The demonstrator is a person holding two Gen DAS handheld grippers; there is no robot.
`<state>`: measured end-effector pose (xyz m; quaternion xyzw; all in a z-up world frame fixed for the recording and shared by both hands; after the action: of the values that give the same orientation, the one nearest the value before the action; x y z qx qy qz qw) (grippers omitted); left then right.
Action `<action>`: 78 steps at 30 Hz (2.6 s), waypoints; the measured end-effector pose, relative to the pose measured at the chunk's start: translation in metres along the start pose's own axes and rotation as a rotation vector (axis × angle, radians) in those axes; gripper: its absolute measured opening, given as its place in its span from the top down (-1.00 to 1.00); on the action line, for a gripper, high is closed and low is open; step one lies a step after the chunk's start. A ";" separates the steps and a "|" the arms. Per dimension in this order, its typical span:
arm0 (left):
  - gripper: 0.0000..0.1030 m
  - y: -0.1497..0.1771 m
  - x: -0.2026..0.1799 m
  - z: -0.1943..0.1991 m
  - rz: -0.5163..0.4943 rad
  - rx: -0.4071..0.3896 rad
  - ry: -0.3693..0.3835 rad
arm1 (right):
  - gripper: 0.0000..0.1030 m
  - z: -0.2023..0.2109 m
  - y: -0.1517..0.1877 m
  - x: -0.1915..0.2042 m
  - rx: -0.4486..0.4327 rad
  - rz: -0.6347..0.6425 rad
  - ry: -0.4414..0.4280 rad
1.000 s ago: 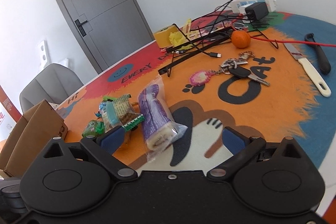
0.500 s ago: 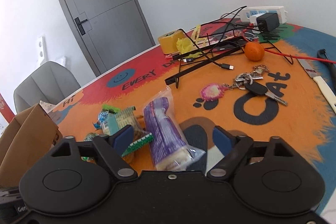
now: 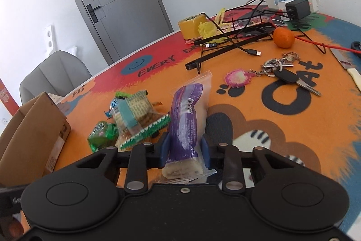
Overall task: Organize snacks
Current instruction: 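Lift the red bar with left while right lifts the purple roll, then carry both snacks over the box and open both grippers to drop them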
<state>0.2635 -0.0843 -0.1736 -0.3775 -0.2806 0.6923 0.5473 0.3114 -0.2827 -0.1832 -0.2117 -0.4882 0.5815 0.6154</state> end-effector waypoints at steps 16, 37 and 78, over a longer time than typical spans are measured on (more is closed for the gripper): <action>0.56 0.010 -0.008 0.007 -0.083 0.005 0.005 | -0.20 0.026 0.003 0.005 -0.018 0.086 0.029; 0.67 -0.004 -0.002 0.025 -0.044 -0.037 0.021 | 0.38 0.015 0.009 0.011 -0.001 0.133 0.053; 0.65 -0.019 0.003 0.055 -0.084 -0.091 0.018 | 0.38 0.058 -0.004 0.066 -0.056 0.103 -0.076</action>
<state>0.2277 -0.0751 -0.1287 -0.3961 -0.3227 0.6516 0.5607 0.2540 -0.2411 -0.1312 -0.2312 -0.5159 0.6060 0.5595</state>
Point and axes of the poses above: each gripper's, at about its wrist camera, not at the fingertips, and z roughly against the way its jaws point, x to its left, y to its underside, the point moved 10 cm from there along -z, roughly the way its jaws point, and after that the axes turned 12 degrees about -x, right-handed, at the moved point
